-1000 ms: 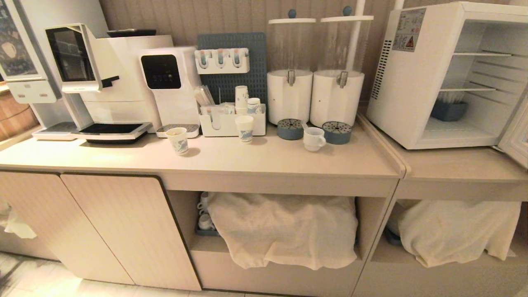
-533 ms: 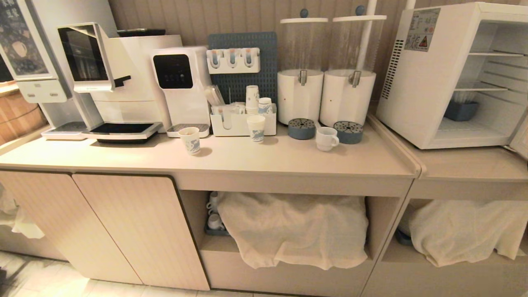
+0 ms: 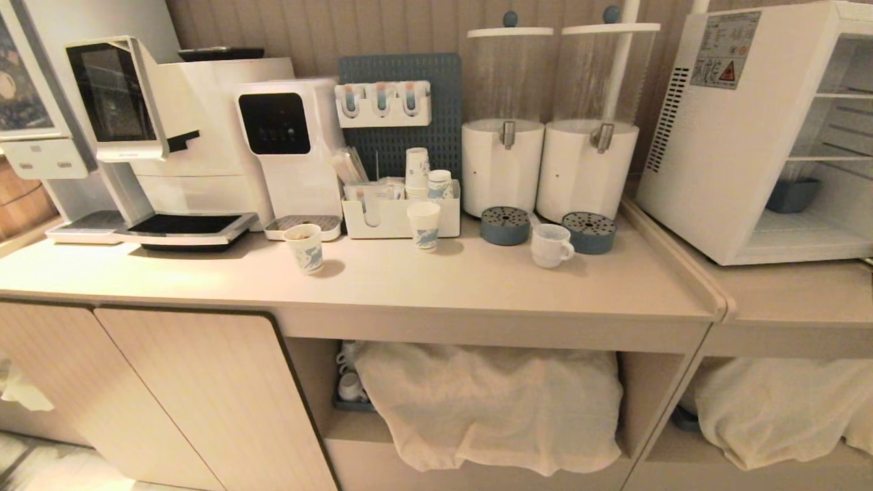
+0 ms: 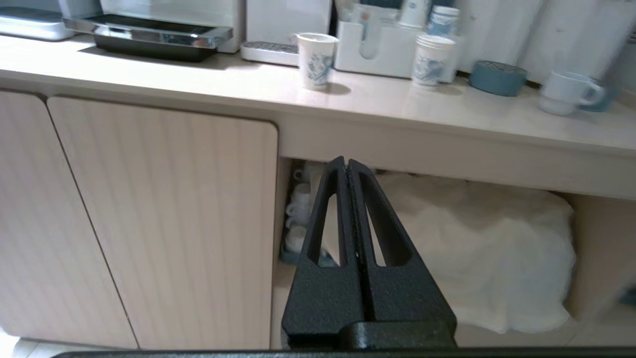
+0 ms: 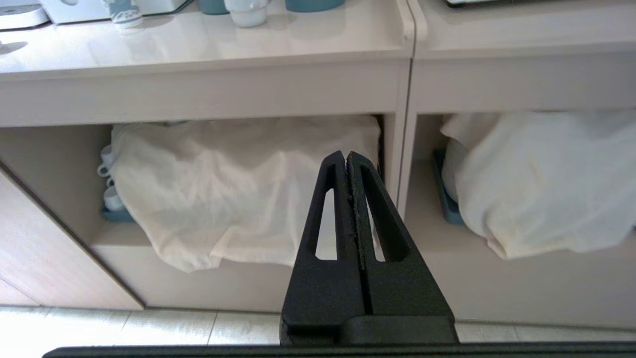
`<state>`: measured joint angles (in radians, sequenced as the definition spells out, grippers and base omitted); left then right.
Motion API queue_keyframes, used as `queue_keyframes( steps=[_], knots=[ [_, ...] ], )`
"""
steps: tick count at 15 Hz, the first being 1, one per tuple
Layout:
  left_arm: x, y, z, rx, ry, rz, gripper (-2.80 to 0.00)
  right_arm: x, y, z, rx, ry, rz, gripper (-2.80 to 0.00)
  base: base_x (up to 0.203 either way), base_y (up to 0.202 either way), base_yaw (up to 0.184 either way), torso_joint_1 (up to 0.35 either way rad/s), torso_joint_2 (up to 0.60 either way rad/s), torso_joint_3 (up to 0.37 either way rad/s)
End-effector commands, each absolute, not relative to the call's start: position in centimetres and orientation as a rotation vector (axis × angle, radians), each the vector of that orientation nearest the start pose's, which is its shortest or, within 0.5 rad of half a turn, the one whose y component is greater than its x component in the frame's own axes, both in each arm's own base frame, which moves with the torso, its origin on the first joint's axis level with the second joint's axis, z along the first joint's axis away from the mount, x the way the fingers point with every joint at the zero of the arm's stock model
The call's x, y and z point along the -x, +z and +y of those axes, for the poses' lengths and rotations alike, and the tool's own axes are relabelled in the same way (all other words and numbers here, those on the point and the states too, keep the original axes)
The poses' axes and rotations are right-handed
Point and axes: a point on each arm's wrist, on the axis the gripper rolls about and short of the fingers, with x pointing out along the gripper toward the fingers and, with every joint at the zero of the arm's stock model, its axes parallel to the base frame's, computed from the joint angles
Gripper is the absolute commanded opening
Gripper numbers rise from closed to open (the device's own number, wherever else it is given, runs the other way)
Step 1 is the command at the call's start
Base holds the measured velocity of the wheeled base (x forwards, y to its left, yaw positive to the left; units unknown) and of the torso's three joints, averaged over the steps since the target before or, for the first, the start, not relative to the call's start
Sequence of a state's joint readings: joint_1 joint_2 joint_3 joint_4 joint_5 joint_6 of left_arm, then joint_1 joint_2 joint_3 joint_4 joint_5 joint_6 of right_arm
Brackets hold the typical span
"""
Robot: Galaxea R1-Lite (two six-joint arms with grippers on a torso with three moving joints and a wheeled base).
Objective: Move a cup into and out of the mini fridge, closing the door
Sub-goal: Put the ceramic cup in the freezer
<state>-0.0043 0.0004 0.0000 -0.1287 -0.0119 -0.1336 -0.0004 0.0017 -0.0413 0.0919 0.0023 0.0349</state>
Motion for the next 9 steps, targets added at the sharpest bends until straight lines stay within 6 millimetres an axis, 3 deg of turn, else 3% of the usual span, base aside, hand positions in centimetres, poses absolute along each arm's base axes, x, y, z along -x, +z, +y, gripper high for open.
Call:
queue_keyframes(
  steps=[1,9],
  knots=[
    [2.07,7.76,-0.02,0.135,-0.023,-0.094,-2.8,2.6,7.74,0.01,-0.035,0.002,0.055,-2.8,0.197,0.0,-0.001,0.002,0.0,0.0],
    [2.07,7.76,-0.02,0.141,-0.025,-0.094,-2.8,2.6,7.75,0.01,-0.035,0.002,0.054,-2.8,0.194,0.0,0.001,0.001,0.0,0.002]
  ],
)
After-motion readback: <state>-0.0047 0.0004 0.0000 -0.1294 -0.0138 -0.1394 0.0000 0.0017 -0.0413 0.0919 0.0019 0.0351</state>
